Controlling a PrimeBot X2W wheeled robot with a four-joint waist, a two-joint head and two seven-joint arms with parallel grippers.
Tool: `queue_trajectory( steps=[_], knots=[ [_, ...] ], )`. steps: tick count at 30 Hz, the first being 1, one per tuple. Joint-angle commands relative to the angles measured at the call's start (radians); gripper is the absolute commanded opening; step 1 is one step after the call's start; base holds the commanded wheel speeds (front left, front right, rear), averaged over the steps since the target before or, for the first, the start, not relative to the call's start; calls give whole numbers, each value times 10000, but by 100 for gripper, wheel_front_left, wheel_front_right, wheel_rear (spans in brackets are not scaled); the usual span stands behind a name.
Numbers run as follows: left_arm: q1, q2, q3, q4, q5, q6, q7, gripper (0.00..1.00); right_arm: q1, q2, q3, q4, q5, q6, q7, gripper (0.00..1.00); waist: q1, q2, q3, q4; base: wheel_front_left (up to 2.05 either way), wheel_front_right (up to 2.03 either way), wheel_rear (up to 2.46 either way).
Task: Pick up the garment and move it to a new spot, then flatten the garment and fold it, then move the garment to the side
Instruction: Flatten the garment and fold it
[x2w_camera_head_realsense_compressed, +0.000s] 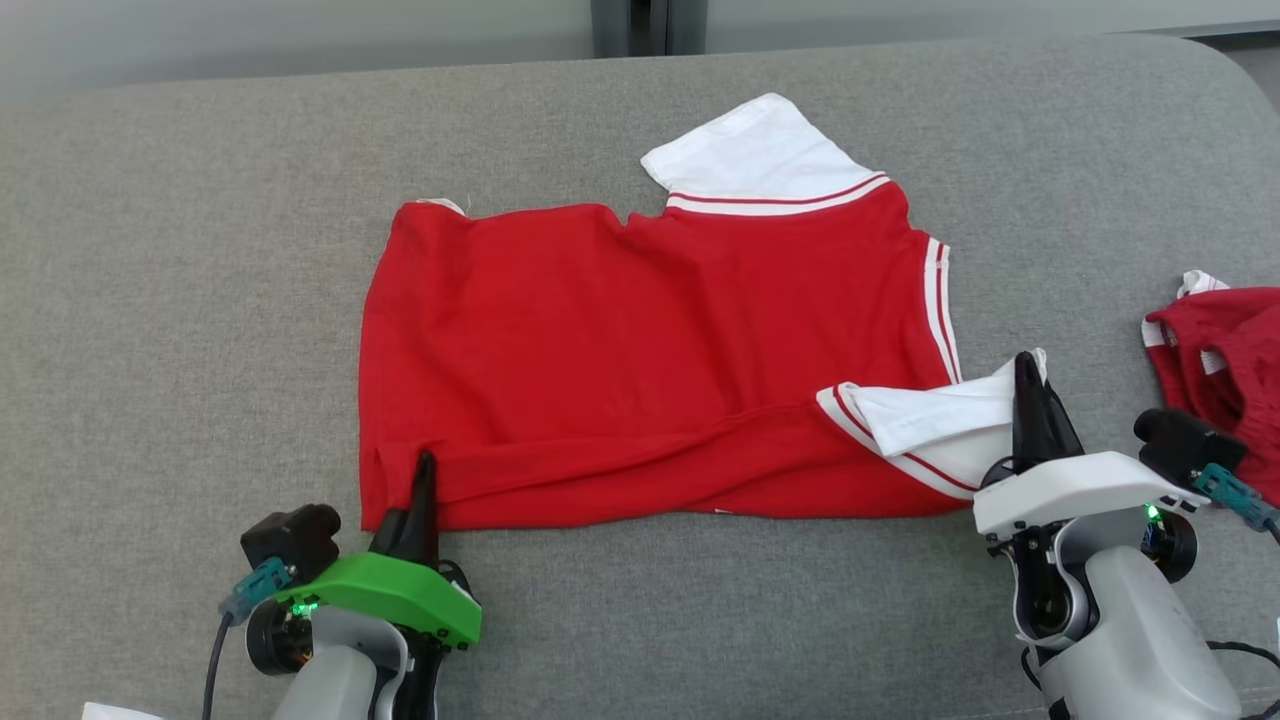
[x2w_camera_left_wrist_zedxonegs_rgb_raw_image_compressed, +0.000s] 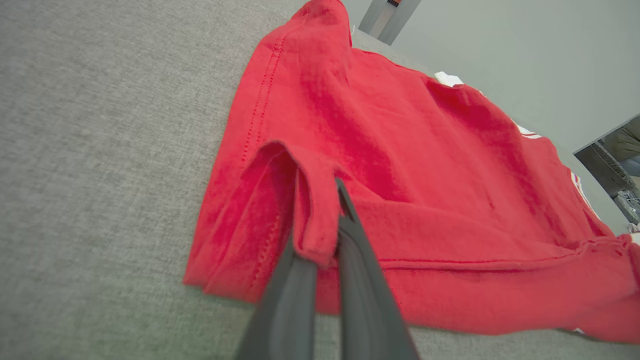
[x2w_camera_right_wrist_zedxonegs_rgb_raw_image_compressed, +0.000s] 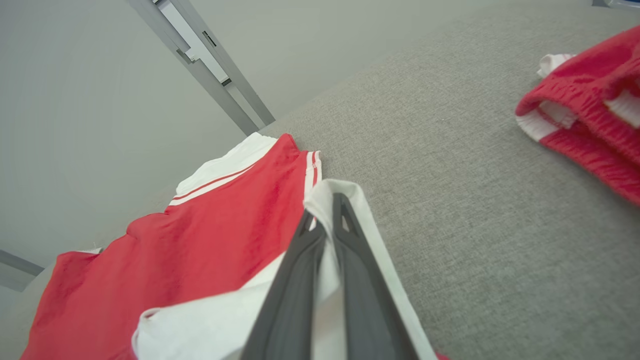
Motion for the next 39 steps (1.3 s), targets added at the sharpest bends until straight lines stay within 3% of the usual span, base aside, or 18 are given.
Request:
queue_trajectory(
  steps=[1,2,3,4,11,18,29,39],
  knots=[
    [-199,64,31,87,-30,21,5,23,-150,-19,-22,65,-72,-16,-24,0,0,0,130,22,0,0,0],
    [-275,65,101,79,-47,21,5,51,-203,-19,-3,97,-65,-16,-24,0,0,0,159,23,0,0,0],
    [-317,65,178,32,-29,21,5,91,-240,-20,-20,102,2,-16,-24,16,0,0,180,27,0,0,0],
    [-311,63,265,-16,-38,21,6,100,-291,-20,-5,74,192,-16,-24,100,0,0,203,32,0,0,0],
    [276,60,1311,-1065,304,325,5,100,17,-24,-333,-1051,3,-14,-24,100,0,0,262,75,0,0,0],
    [1104,57,1325,-1524,1025,240,5,100,850,-27,-497,-1711,-316,-16,-24,100,0,0,134,-9,0,0,0],
    [1885,62,1521,-1265,1466,121,5,100,1627,-20,-656,-1776,-78,-14,-24,100,0,0,-21,-228,0,0,0],
    [1420,60,1627,-1020,1360,107,11,100,1673,-20,-529,-1503,-1144,-14,-24,100,0,0,69,-304,0,0,0]
  ],
)
